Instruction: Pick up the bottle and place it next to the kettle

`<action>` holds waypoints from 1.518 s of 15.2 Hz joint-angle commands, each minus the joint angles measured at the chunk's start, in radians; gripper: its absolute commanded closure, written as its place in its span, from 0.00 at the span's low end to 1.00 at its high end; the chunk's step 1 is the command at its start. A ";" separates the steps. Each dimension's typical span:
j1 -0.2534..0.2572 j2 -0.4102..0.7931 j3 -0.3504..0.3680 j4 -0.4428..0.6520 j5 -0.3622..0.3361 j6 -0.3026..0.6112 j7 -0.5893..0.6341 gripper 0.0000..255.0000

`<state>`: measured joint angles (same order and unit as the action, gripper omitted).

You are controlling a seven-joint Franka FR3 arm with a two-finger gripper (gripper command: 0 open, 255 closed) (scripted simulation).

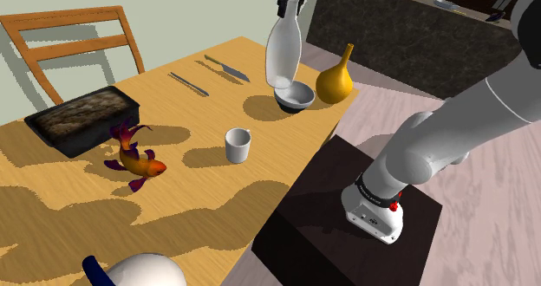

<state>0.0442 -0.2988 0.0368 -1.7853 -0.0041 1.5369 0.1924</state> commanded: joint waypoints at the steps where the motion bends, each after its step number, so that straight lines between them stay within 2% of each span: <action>1: 0.000 0.007 0.000 0.035 0.000 -0.028 -0.001 1.00; 14: -0.001 0.096 0.001 0.307 -0.003 -0.211 0.000 1.00; 23: 0.079 0.033 0.145 0.251 0.027 -0.219 0.227 1.00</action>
<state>0.1136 -0.2617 0.1632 -1.5275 0.0185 1.3154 0.3885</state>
